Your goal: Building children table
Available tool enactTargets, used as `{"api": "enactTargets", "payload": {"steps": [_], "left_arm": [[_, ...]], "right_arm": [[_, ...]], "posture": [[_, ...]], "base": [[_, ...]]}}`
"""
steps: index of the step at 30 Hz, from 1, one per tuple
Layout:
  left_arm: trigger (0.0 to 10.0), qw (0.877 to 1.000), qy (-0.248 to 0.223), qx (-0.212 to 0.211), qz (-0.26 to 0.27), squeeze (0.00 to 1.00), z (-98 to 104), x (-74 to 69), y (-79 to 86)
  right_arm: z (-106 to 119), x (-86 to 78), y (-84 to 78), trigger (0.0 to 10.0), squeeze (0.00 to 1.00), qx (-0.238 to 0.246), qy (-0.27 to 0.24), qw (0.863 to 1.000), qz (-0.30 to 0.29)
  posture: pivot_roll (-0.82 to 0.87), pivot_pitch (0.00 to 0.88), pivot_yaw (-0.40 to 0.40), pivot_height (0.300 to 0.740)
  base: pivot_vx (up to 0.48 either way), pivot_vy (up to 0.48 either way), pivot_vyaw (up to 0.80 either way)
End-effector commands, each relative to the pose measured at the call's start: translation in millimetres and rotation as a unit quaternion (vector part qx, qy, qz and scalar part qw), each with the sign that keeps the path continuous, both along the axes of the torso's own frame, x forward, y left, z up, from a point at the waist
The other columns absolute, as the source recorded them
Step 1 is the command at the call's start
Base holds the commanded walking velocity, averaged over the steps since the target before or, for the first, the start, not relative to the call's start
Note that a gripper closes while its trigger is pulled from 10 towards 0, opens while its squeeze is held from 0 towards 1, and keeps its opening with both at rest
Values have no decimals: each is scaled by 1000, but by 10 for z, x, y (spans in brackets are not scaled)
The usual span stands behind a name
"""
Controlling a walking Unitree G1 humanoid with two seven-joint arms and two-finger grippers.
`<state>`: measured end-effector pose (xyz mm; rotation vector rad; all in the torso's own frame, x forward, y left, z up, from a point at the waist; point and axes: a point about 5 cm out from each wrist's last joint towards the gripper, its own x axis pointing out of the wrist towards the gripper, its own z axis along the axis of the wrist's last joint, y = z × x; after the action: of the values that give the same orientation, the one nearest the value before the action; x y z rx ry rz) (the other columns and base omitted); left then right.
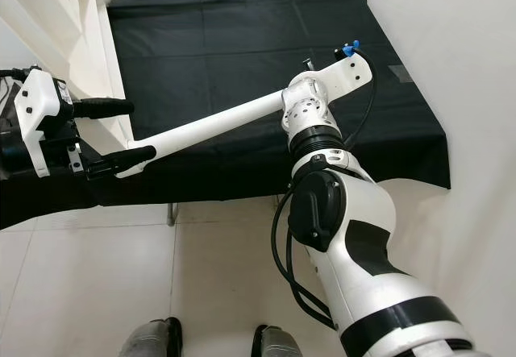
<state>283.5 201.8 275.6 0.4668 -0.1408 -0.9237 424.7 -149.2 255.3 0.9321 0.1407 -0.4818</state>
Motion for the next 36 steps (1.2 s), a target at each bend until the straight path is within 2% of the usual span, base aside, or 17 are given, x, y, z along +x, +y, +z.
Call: {"api": "enactTargets", "payload": {"steps": [1,11,21,33,36], "left_arm": [[10000,998,3,15,61,0,9,83,195],[10000,998,-7,19,56,0,40,105,201],[10000,998,-5,36,46,0,-17,100,174],[10000,998,-9,33,48,0,-12,126,186],[10000,998,-9,24,57,0,-2,145,176]], "right_arm": [[-294,-32,65,10000,0,-56,56,996,36],[-302,-32,97,10000,0,-57,54,996,40],[-297,-32,115,10000,0,-57,50,996,41],[-300,-30,143,10000,0,-53,48,996,48],[-312,-32,169,10000,0,-55,49,996,54]], "posture": [[92,225,-73,740],[95,217,-72,740],[90,213,-69,740],[91,209,-69,740],[92,213,-71,740]], "base": [[326,247,0],[344,248,0],[363,0,0],[359,0,0],[0,0,0]]}}
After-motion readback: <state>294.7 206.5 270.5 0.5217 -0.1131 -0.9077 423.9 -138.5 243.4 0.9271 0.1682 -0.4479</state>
